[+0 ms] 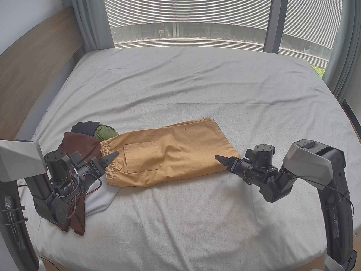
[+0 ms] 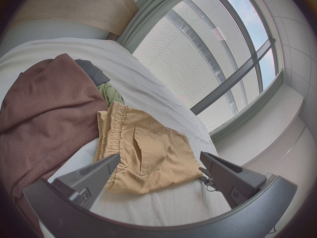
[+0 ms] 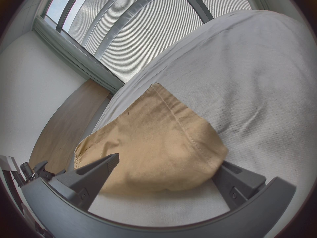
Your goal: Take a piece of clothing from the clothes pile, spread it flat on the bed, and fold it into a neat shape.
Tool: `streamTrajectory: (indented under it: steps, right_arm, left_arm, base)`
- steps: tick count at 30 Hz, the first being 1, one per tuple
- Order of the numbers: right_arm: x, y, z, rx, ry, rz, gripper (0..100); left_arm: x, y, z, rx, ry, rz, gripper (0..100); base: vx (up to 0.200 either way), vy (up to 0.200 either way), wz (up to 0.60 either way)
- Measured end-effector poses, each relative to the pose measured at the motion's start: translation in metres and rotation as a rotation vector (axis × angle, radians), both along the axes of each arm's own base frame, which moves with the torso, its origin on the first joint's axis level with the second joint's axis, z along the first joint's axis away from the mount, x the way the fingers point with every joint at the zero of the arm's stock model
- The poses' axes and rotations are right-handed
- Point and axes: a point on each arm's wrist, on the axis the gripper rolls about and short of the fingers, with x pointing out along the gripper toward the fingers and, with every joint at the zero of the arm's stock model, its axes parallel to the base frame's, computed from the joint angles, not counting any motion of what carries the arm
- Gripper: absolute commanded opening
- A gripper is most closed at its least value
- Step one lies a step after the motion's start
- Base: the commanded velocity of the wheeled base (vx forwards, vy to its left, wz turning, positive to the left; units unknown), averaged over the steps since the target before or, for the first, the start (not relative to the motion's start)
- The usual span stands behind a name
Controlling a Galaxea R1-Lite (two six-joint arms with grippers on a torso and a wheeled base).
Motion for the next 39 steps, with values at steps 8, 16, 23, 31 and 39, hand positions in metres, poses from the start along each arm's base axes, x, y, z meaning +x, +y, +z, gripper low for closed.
streamTrajectory:
  steps: [8,16,23,31,39]
  right_arm:
    - [0.013,0.019,-0.012,0.057,-0.024,-0.018,100]
    - [0.017,0.029,-0.014,0.114,-0.065,-0.011,100]
    - [0.015,0.034,-0.019,0.116,-0.065,-0.003,0]
    - [0.004,0.036,-0.022,0.116,-0.076,0.002,0]
    - [-0.02,0.027,-0.013,0.059,-0.035,0.01,0]
  left_arm:
    - [0.0,0.001,0.0,0.0,-0.001,0.003,100]
    - [0.001,0.001,-0.001,-0.002,0.0,0.003,100]
    - [0.002,0.001,-0.003,-0.001,0.005,0.005,100]
    - [0.003,0.003,-0.005,-0.002,0.011,0.009,100]
    - [0.004,0.003,-0.007,-0.002,0.016,0.011,100]
  base:
    - [0.0,0.0,0.0]
    - [0.0,0.0,0.0]
    - [0.0,0.0,0.0]
    - [0.0,0.0,0.0]
    - [0.0,0.0,0.0]
